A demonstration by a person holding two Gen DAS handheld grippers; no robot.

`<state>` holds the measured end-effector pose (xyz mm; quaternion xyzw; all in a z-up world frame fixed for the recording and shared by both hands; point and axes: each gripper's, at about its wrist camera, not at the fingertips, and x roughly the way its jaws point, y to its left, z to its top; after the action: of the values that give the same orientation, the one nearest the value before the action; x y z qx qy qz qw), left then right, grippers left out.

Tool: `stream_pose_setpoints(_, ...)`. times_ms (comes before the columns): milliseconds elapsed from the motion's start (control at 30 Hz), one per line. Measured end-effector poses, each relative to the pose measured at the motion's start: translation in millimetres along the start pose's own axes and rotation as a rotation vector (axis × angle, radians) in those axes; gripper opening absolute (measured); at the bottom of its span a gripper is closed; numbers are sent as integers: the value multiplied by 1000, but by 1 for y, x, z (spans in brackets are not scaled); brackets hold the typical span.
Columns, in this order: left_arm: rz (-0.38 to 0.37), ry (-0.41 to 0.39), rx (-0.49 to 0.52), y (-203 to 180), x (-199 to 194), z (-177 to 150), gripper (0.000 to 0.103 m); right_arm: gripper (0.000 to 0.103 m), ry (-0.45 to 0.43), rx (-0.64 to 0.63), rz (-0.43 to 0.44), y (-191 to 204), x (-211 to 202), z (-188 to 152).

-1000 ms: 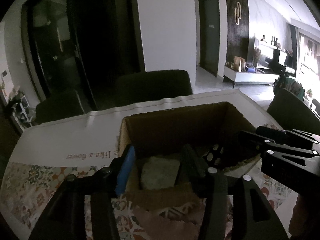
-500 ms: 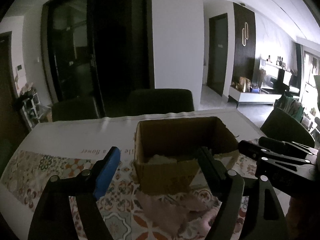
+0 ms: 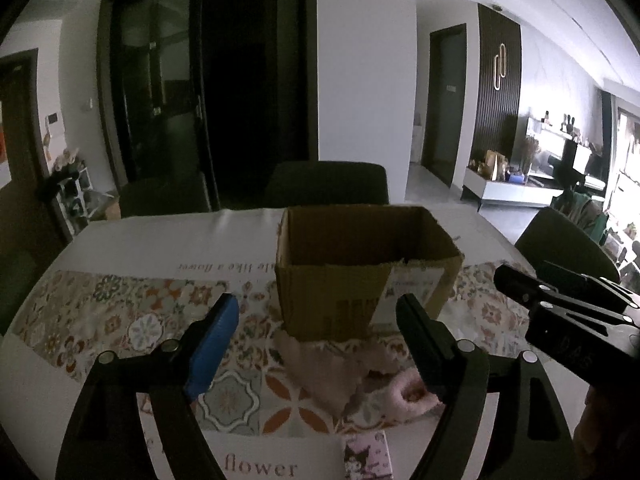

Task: Organize soft objects
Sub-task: 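Pull both open tools back out of the box toward the remaining items, then grasp the pink Kuromi tissue pack with the left tool while the right tool grasps the beige hair tie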

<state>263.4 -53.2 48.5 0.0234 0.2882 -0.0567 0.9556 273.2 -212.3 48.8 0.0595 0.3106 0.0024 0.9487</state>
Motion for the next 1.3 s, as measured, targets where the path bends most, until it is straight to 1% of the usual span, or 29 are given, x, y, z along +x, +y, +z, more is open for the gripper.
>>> stream_pose_setpoints(233,23,22,18,-14,-11,-19,84,58,11,24,-9,-12,-11,-28)
stream_pose_setpoints(433,45,20,32,-24,-17,-31,85,58,31,55,-4,-25,-14,-46)
stream_pose_setpoints(533,47,34,37,-28,-17,-41,85,58,37,54,-15,-30,-14,-54)
stream_pose_setpoints(833,32,125,22,-37,-5,-73,85,58,81,44,-27,-38,-6,-81)
stream_pose_setpoints(933,24,150,21,-40,0,-84,85,58,108,43,-22,-41,0,-91)
stream_pose_setpoints(1167,9,243,18,-45,15,-112,85,58,180,32,-15,-47,16,-113)
stream_pose_setpoints(1300,8,283,22,-47,24,-126,85,58,218,20,-16,-47,25,-125)
